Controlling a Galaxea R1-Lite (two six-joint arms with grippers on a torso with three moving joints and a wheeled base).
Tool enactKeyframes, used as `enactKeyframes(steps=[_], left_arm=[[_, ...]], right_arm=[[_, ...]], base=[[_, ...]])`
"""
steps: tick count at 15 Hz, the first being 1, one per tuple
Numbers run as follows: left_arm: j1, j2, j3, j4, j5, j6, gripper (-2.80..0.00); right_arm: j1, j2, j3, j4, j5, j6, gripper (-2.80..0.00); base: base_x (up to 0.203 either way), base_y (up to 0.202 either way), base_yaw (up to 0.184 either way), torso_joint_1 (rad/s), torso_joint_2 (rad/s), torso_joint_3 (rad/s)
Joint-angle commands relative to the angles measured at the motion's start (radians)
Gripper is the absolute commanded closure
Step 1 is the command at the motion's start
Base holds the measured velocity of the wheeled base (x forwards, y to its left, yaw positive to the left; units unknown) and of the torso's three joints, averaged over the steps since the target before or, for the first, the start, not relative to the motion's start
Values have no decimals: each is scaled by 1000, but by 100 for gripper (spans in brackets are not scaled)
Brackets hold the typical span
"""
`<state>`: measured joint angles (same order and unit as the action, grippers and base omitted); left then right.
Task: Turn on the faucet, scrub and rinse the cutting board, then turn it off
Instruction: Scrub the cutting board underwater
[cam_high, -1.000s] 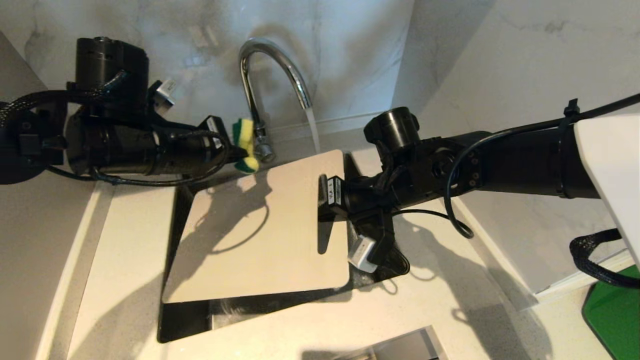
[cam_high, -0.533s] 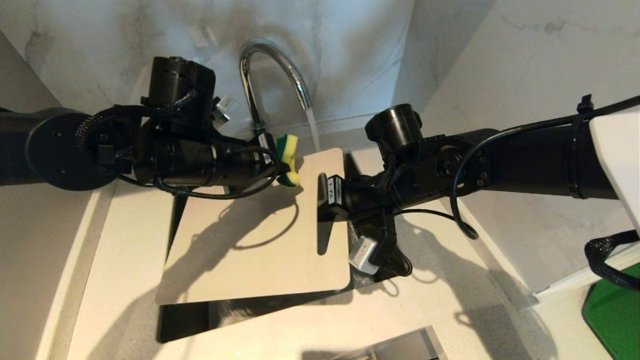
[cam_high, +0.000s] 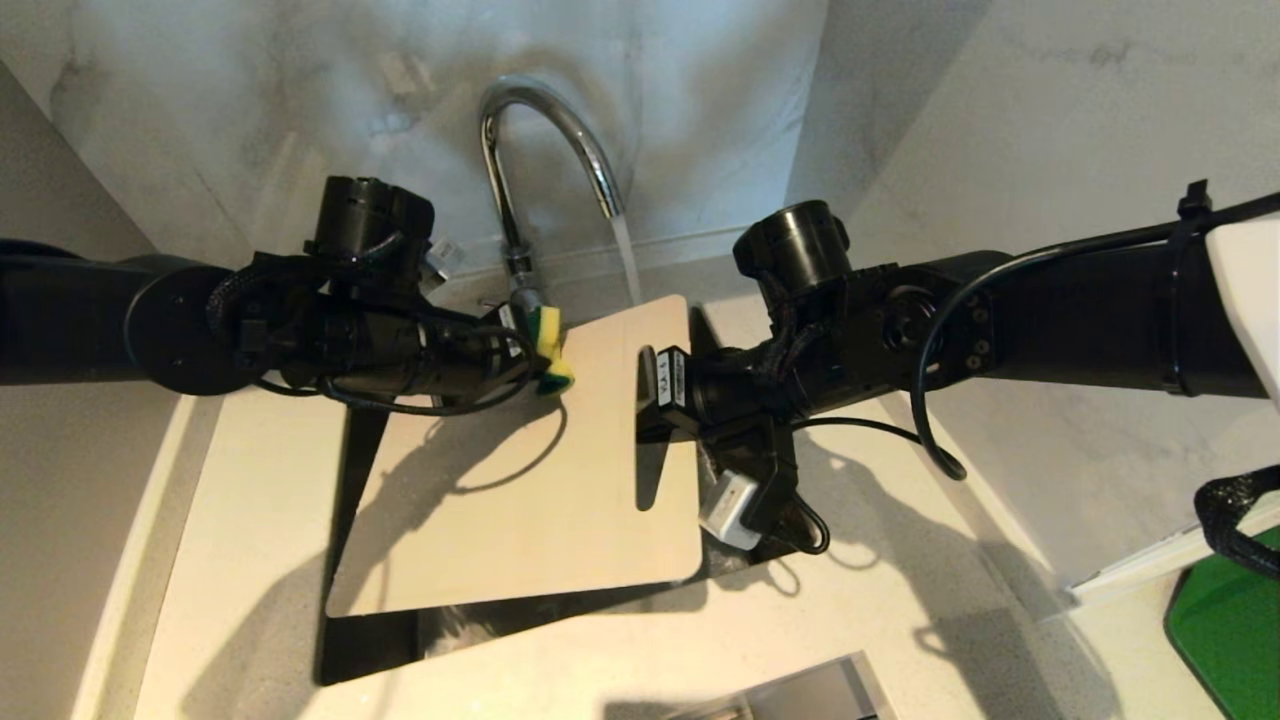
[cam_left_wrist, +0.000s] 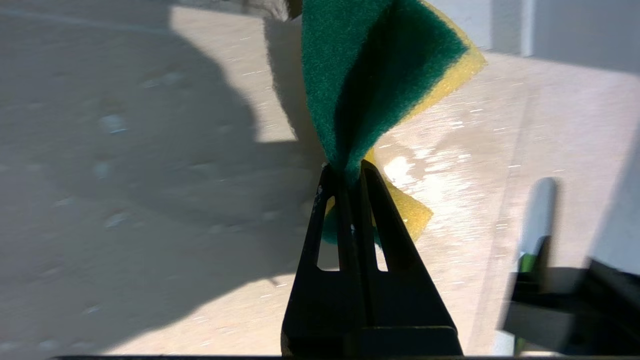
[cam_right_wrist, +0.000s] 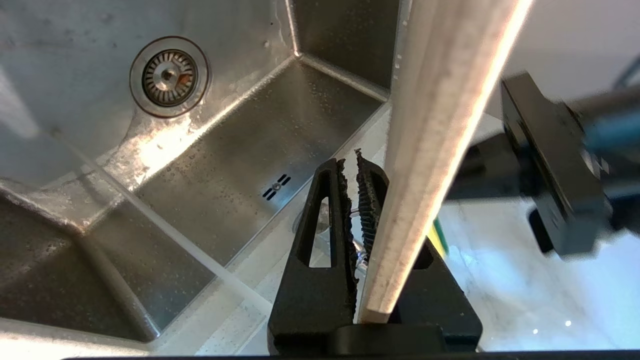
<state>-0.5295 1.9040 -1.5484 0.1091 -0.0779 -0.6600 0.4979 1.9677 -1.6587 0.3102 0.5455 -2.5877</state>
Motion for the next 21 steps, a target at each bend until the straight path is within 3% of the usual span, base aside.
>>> enactKeyframes(steps=[1,12,18,21], left_arm=[[33,1,41,0,-6,-4,0],[250,-5,281,-197,-78,35,0],[415,7,423,-315,-162,86,0],[488,9,439,-338,-211,108,0]], right_arm=[[1,-9,-1,-2,5,-16,0],[1,-27,0,-2,8,-16,0],[1,-38,7,-2,10,-16,0],[1,-39,10,-2,10,-16,0]], base=[[0,0,0,0,0,0],[0,0,0,0,0,0],[0,0,0,0,0,0],[0,0,0,0,0,0]])
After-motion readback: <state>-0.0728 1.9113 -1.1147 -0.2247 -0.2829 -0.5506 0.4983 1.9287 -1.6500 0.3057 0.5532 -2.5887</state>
